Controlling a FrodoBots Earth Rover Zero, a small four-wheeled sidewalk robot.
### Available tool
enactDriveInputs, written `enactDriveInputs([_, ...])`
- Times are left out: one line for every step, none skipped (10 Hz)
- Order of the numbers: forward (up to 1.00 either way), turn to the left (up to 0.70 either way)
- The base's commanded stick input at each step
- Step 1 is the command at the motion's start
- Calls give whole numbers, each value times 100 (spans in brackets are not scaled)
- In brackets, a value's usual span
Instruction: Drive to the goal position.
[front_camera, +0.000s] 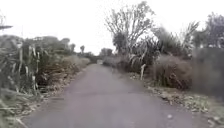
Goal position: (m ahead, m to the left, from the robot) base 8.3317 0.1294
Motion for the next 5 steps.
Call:
enactDriveInputs([100, 0])
enactDriveInputs([100, 0])
enactDriveInputs([100, 0])
enactDriveInputs([100, 0])
enactDriveInputs([100, 0])
